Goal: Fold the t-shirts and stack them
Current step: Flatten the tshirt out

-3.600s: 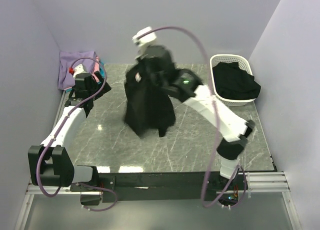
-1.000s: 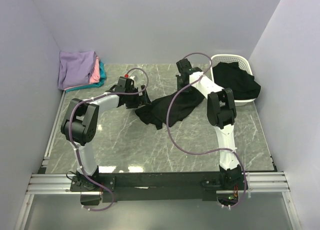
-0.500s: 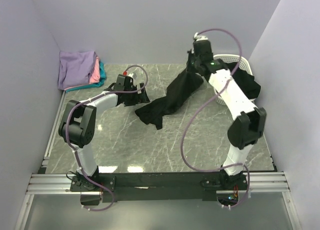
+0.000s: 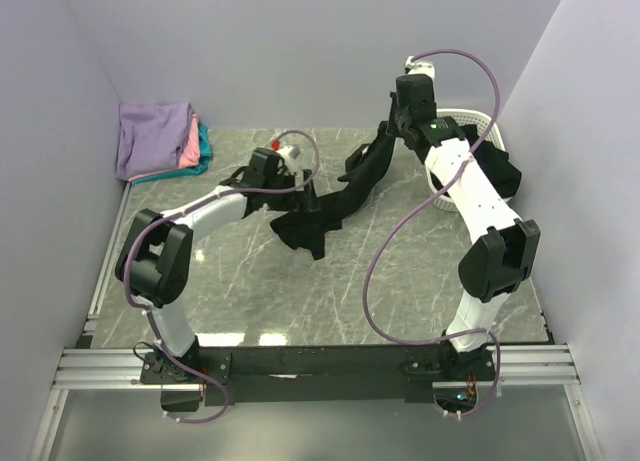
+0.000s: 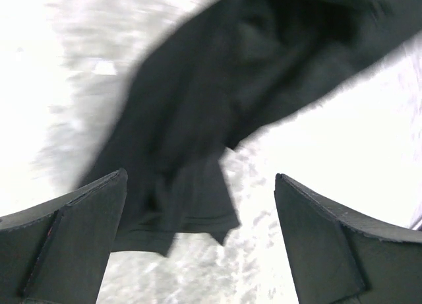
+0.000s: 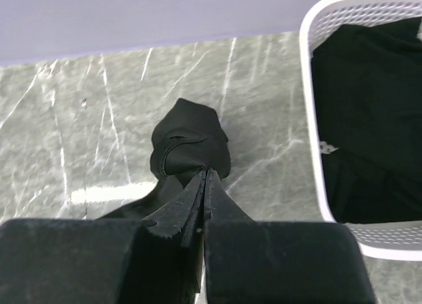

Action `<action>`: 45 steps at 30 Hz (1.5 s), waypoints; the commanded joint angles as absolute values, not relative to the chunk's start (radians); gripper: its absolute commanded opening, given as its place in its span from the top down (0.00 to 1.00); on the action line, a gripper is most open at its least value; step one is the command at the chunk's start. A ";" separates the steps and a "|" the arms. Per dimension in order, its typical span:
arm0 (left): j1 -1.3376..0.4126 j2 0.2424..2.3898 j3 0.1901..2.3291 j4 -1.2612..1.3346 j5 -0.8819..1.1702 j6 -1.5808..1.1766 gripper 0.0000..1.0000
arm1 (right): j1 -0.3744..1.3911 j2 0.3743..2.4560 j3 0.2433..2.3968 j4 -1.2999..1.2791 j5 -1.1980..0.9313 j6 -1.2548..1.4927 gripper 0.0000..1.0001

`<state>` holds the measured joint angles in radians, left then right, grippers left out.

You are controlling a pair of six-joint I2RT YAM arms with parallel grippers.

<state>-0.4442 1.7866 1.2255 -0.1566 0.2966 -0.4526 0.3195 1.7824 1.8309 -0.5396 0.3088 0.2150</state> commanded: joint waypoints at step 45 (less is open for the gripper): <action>-0.940 1.701 0.874 0.558 -0.039 -0.370 0.01 | 0.416 1.675 2.284 -0.635 0.216 0.031 1.00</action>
<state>-0.9306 1.6688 0.8871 0.3504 0.0681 -0.3824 0.4080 1.6802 2.2677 -0.6758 0.2161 0.0357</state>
